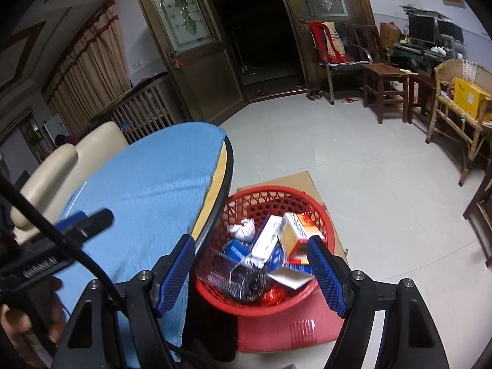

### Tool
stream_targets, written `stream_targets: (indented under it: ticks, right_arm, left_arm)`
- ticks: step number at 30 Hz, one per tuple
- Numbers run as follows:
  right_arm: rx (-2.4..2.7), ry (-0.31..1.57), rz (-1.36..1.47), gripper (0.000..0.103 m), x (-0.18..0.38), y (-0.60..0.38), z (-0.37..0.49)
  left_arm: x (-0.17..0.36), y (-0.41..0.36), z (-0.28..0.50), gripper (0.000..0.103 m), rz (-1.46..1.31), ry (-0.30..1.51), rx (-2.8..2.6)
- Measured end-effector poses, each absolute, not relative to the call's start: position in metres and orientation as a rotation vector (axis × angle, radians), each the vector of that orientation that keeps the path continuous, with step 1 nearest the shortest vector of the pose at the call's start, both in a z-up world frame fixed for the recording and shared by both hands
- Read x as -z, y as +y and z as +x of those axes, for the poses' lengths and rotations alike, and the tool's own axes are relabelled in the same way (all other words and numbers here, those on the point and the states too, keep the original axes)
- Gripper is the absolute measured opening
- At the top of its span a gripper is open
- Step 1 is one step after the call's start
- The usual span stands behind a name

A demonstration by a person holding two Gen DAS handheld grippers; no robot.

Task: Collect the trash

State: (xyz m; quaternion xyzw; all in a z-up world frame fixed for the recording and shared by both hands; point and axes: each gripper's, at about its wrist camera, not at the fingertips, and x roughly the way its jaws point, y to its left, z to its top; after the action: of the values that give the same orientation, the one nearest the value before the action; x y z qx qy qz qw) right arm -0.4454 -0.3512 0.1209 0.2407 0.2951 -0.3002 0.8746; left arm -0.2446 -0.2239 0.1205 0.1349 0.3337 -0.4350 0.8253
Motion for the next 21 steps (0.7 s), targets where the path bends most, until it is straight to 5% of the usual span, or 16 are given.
stream_targets:
  ticks: [12, 21]
  right_arm:
    - [0.674, 0.601, 0.46, 0.083, -0.12, -0.317, -0.456]
    - [0.683, 0.643, 0.429, 0.101, -0.118, -0.311, -0.449]
  left_arm:
    - [-0.123, -0.201, -0.254, 0.091, 0.274, 0.702, 0.907]
    - [-0.123, -0.199, -0.259, 0.092, 0.287, 0.697, 0.884]
